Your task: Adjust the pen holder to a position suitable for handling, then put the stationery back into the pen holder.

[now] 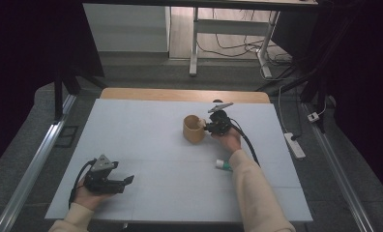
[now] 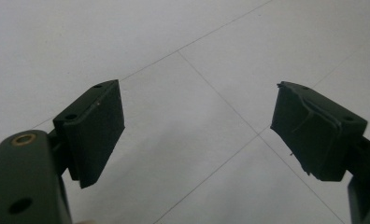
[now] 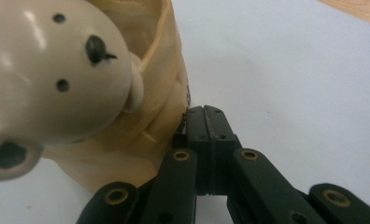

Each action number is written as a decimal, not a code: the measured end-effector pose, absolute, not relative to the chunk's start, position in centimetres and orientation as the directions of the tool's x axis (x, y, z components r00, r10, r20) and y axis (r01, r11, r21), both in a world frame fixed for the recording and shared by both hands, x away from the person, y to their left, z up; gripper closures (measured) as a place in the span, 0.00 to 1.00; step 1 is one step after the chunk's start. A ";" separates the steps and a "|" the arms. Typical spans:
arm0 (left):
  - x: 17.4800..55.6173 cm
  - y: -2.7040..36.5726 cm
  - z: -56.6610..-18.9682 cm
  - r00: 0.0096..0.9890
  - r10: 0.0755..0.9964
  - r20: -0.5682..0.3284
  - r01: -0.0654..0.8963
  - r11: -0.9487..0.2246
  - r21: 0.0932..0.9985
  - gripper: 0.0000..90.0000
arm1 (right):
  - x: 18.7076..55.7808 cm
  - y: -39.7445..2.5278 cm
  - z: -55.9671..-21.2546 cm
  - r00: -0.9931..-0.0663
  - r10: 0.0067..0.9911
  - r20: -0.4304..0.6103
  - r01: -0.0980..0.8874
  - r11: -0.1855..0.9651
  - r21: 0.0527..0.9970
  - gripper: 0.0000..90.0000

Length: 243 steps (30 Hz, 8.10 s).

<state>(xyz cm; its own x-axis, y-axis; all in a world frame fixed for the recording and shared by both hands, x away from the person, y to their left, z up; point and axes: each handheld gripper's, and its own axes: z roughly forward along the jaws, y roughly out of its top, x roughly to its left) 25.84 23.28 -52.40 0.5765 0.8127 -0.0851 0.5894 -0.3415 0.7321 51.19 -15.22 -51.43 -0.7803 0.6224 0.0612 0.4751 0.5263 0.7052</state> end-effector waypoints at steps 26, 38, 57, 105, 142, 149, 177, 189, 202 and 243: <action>25.8 23.3 -52.4 0.575 0.814 -0.083 0.589 -0.341 0.733 0.19 | 50.5 -15.4 -50.2 -0.765 0.641 0.057 0.479 0.508 0.715 0.99; 25.9 23.3 -52.3 0.573 0.815 -0.084 0.588 -0.337 0.735 0.19 | 46.5 -20.4 -46.8 -0.767 0.642 0.027 0.424 0.475 0.771 0.65; 26.5 23.5 -52.5 0.556 0.826 -0.089 0.600 -0.325 0.731 0.18 | 40.2 -26.6 -46.1 -0.785 0.619 0.004 0.374 0.469 0.800 0.43; 26.3 23.3 -52.4 0.564 0.822 -0.073 0.590 -0.340 0.732 0.19 | 38.1 -22.7 -46.9 -0.915 0.401 -0.047 0.292 0.737 0.609 0.39; 26.2 23.2 -52.4 0.570 0.819 -0.068 0.587 -0.348 0.731 0.19 | 39.2 -20.4 -50.0 -0.954 0.289 -0.072 0.232 0.872 0.431 0.72; 26.2 23.3 -52.4 0.568 0.820 -0.069 0.588 -0.346 0.731 0.19 | 39.4 -21.3 -49.3 -0.941 0.334 -0.049 0.267 0.824 0.500 0.72; 26.1 23.4 -52.3 0.560 0.826 -0.067 0.582 -0.334 0.742 0.19 | 39.0 -24.6 -45.0 -0.872 0.489 -0.001 0.300 0.538 0.788 0.72; 26.1 23.4 -52.2 0.559 0.827 -0.066 0.582 -0.334 0.742 0.19 | 38.1 -24.2 -43.5 -0.849 0.527 -0.031 0.250 0.454 0.855 0.72; 26.2 23.5 -52.2 0.558 0.826 -0.072 0.583 -0.329 0.743 0.19 | 38.0 -22.2 -42.3 -0.843 0.535 -0.052 0.199 0.401 0.894 0.72; 26.2 23.5 -52.2 0.560 0.825 -0.074 0.584 -0.330 0.742 0.19 | 41.0 -16.0 -40.5 -0.840 0.542 0.001 0.167 0.259 0.951 0.72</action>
